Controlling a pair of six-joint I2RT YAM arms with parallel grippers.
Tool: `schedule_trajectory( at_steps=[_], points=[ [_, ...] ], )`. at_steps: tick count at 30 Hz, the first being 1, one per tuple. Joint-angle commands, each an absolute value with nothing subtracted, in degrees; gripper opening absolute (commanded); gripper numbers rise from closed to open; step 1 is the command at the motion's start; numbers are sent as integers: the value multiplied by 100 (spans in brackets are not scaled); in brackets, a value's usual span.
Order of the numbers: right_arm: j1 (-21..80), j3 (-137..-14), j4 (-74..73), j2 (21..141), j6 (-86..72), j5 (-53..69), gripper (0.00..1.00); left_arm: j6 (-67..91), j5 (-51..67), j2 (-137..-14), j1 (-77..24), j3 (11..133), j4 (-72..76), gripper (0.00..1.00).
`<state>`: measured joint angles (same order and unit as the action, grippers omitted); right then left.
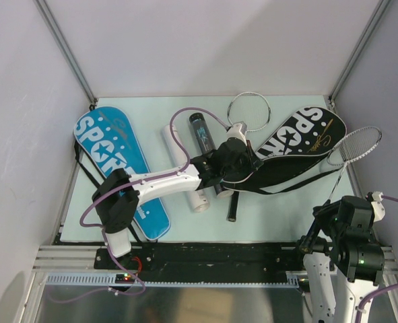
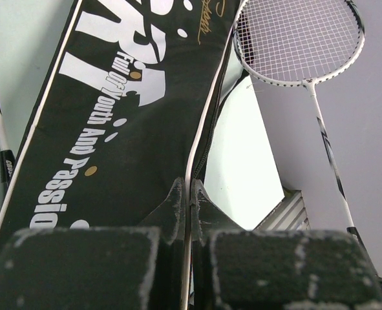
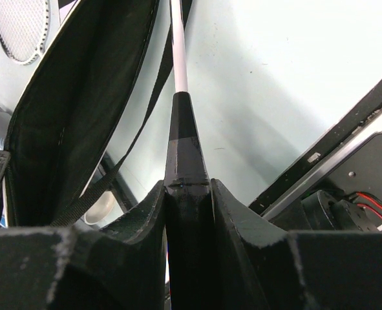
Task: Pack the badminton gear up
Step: Place the racket in the racket bag.
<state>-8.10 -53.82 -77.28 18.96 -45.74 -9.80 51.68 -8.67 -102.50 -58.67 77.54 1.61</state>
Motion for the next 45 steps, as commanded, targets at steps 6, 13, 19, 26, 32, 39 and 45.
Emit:
schedule_trajectory(
  at_steps=[6, 13, 19, 26, 32, 39, 45],
  points=[
    [-943, -5557, -7560, 1771, -5731, -1158, 0, 5333, -906, -9969, -5840, 7772, 620, 0],
    [-943, -5586, -7883, 1874, -5847, -1407, 0, 5377, -869, -9959, -5844, 7748, 726, 0],
    [-933, -5640, -7912, 1986, -5253, -2634, 0, 5287, -1137, -9960, -5826, 7822, 738, 0],
    [-932, -5523, -7956, 2047, -5232, -2348, 0, 5281, -1212, -9983, -5689, 8001, 738, 0],
    [-932, -5333, -8044, 2003, -5369, -2155, 0, 5218, -1245, -9935, -5661, 8073, 738, 0],
    [-962, -5272, -8055, 2121, -5414, -2322, 0, 5158, -1383, -9849, -5650, 8068, 738, 0],
    [-967, -5261, -7925, 2179, -5535, -1640, 0, 5027, -1447, -9801, -5634, 8084, 751, 0]
  ],
)
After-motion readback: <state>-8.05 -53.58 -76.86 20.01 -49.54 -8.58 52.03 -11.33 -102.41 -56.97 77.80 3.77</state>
